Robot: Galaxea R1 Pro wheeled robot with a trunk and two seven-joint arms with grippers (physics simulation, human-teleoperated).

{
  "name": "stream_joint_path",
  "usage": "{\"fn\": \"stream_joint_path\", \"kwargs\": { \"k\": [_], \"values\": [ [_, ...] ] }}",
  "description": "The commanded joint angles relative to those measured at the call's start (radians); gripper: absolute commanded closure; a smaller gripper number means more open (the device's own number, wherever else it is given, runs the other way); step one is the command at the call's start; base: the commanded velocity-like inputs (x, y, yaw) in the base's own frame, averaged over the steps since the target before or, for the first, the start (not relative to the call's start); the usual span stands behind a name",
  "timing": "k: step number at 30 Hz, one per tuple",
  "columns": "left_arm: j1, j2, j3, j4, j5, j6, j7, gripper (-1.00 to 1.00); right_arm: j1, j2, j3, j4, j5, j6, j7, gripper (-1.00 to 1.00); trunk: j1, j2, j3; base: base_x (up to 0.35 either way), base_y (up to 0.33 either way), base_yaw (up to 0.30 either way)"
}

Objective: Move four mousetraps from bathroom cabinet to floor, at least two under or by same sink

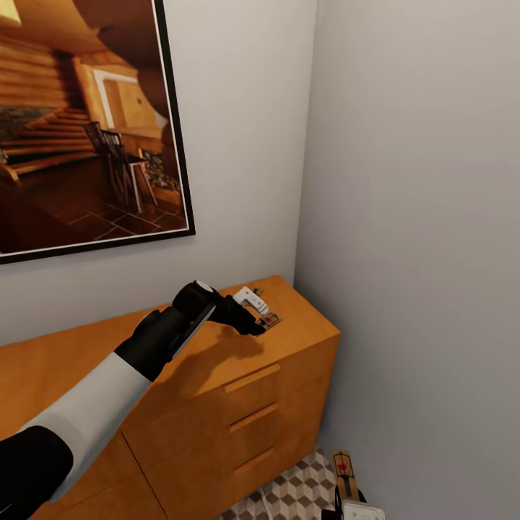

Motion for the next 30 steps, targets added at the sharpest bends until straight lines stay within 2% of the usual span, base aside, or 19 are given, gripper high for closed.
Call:
{"fn": "stream_joint_path", "kwargs": {
  "k": [1, 30],
  "values": [
    [-0.001, 0.0, -0.002, -0.001, -0.001, 0.004, -0.002, -1.0, -0.001, 0.0, 0.008, 0.001, 0.001, -0.001, -0.01, 1.0, 0.0, -0.001, -0.002, 0.0, 0.0, 0.0],
    [-0.001, -0.001, -0.001, -0.002, -0.002, 0.004, -0.002, -1.0, 0.0, 0.0, 0.008, 0.0, 0.001, -0.002, -0.01, 1.0, 0.0, -0.001, -0.025, 0.0, 0.0, 0.0]
  ]
}}
